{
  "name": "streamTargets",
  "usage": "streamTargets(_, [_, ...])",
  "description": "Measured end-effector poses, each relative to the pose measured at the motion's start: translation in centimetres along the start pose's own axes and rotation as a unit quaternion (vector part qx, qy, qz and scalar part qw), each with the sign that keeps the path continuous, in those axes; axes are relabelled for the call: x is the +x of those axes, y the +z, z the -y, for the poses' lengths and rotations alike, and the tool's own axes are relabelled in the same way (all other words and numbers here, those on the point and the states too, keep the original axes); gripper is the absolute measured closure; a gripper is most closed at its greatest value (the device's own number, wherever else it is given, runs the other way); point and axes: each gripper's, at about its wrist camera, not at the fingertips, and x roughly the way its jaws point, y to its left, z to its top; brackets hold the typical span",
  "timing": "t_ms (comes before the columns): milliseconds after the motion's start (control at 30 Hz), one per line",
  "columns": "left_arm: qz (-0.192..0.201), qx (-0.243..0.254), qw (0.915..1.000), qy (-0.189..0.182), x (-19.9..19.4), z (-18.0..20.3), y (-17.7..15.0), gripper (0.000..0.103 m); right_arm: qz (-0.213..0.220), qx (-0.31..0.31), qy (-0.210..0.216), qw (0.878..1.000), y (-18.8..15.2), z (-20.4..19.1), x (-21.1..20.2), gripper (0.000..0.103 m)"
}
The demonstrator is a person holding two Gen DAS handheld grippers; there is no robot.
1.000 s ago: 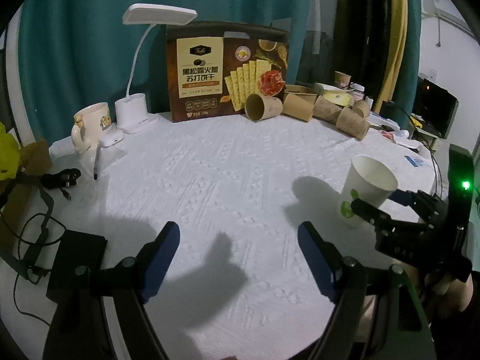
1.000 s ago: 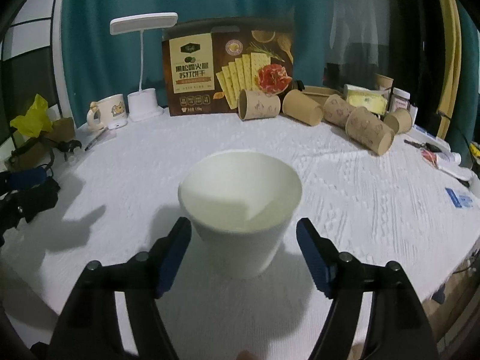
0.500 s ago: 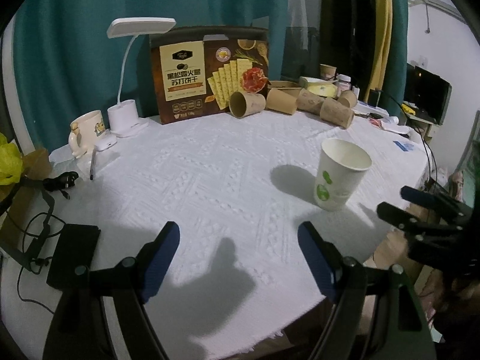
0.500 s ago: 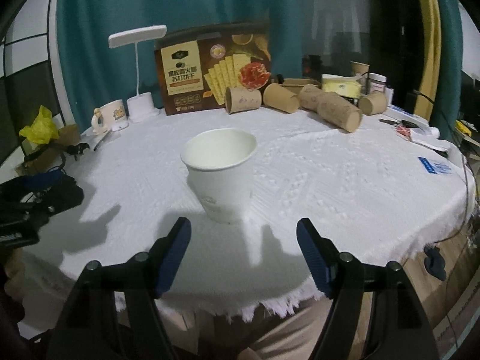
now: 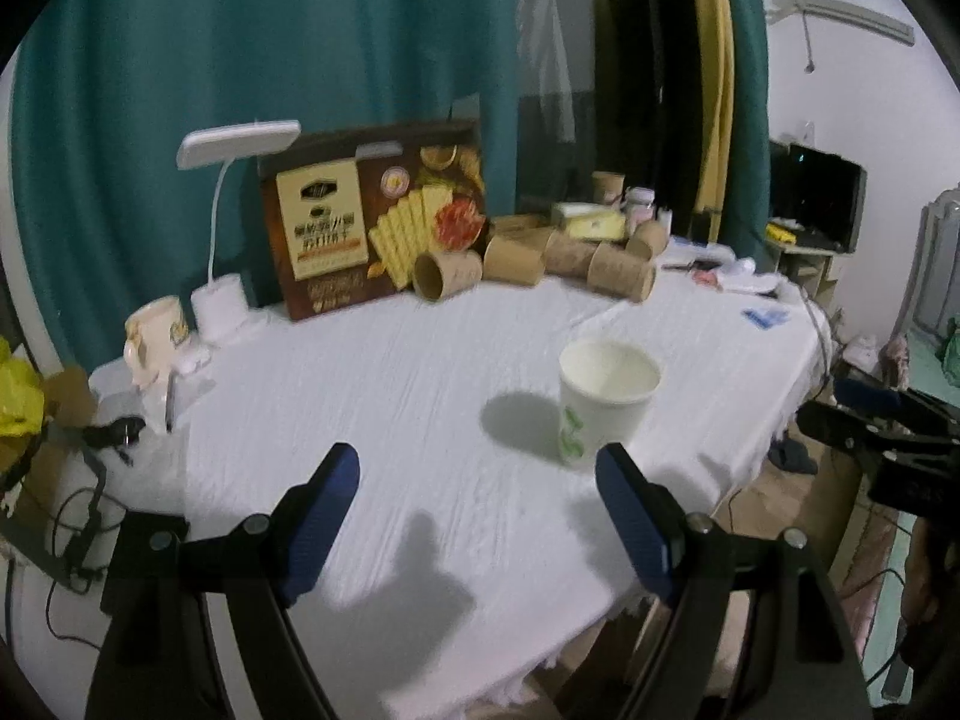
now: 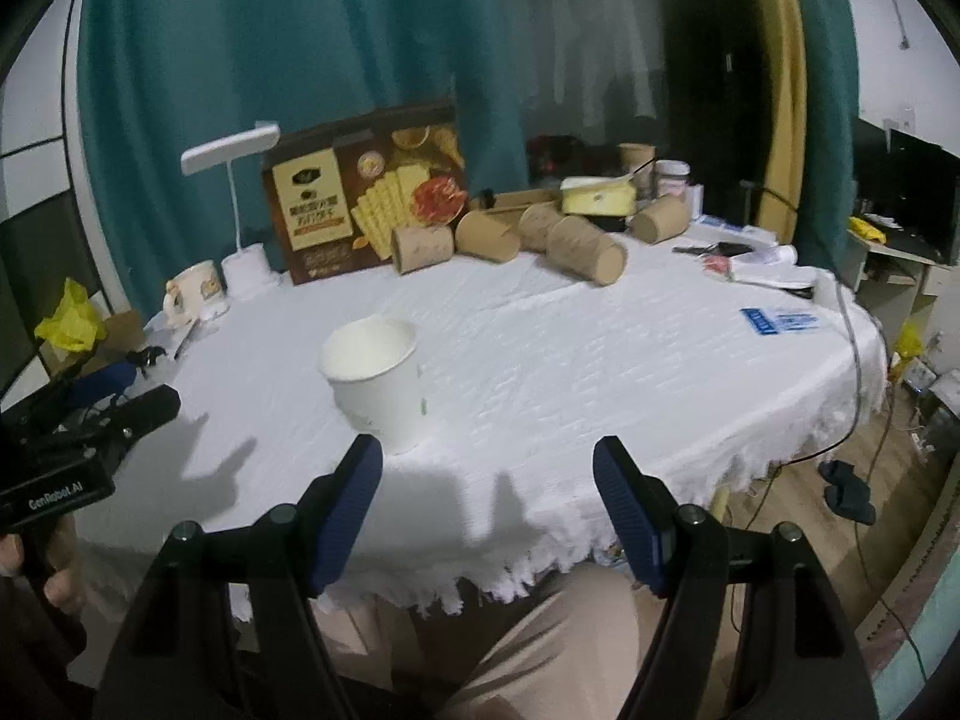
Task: Flip cup upright
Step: 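Open the right gripper and pull it back from the white cup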
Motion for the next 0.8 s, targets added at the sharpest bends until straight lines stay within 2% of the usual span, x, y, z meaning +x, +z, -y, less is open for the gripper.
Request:
streamTargets(267, [0.041,0.009,0.9990,-0.015,-1.9,0.9,2.5,0.021,0.045,0.010,-0.023,0.999,2.5,2.0,-4.0,0.032])
streamTargets(533, [0.083,0.007,0.9962,-0.028,-4.5,0.5,5.3,0.021,0.090,0.011,-0.031,0.995,5.0,2.0,-7.6,0.032])
streamTargets(667, [0.105,0.001,0.9940,-0.031,-5.8,-0.3,6.5,0.021,0.119,0.001,-0.026,0.993,6.4,0.9,-9.4,0.022])
streamTargets(800, [0.126,-0.005,0.9915,-0.032,-6.8,-1.3,7.2,0.019,0.138,-0.012,-0.016,0.990,7.4,-0.6,-10.3,0.021])
